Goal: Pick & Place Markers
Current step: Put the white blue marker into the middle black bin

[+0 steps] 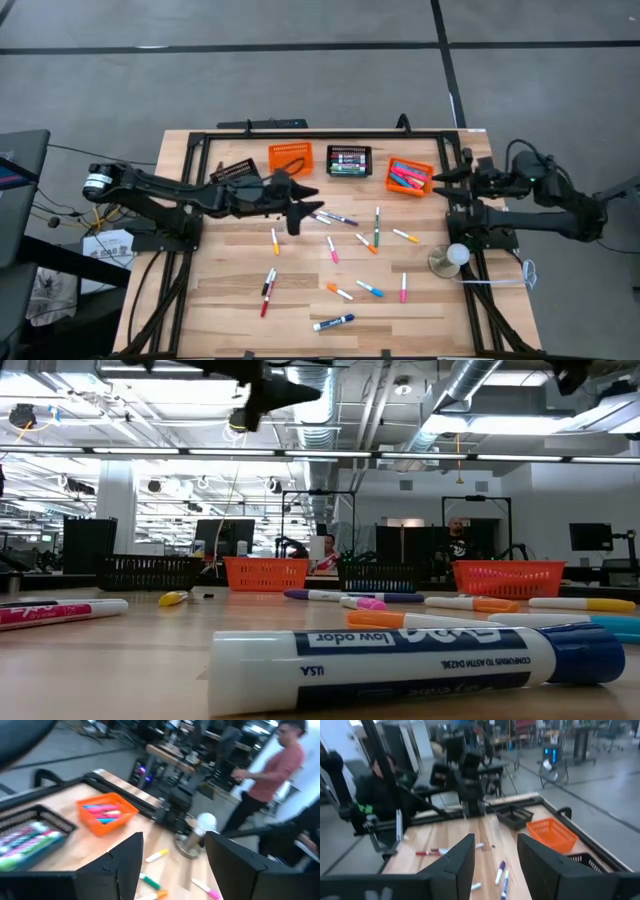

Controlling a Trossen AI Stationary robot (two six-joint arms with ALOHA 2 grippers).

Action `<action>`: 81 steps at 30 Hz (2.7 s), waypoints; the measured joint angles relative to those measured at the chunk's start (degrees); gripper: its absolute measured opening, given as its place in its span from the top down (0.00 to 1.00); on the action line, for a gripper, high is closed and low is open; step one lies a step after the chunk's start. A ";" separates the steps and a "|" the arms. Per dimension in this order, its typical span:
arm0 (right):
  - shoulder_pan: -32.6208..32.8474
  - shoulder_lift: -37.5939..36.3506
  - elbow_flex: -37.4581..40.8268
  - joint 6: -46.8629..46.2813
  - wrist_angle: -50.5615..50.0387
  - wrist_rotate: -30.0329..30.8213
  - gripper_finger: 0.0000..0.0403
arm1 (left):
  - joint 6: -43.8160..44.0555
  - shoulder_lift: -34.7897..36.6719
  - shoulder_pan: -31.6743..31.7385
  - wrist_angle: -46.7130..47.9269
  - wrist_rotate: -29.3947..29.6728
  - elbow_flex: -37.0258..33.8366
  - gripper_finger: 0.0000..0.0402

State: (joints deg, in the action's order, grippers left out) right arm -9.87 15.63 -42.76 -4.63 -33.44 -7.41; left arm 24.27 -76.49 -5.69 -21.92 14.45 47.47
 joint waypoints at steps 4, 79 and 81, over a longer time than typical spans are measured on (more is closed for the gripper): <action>0.00 -5.04 1.69 -2.01 0.36 0.01 0.66 | -0.02 -5.56 -0.16 0.01 -4.90 5.46 0.47; -0.01 -13.48 3.64 -5.46 -5.17 -0.04 0.67 | 33.69 -44.09 -28.04 50.06 -5.47 46.37 0.47; 0.00 -13.50 3.64 -5.46 -5.17 -0.06 0.67 | 34.21 -45.48 -28.42 50.18 -6.50 46.37 0.47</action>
State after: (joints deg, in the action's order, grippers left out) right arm -9.87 2.13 -39.11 -10.09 -38.61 -7.46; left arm 58.48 -121.97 -34.11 28.26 7.95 93.84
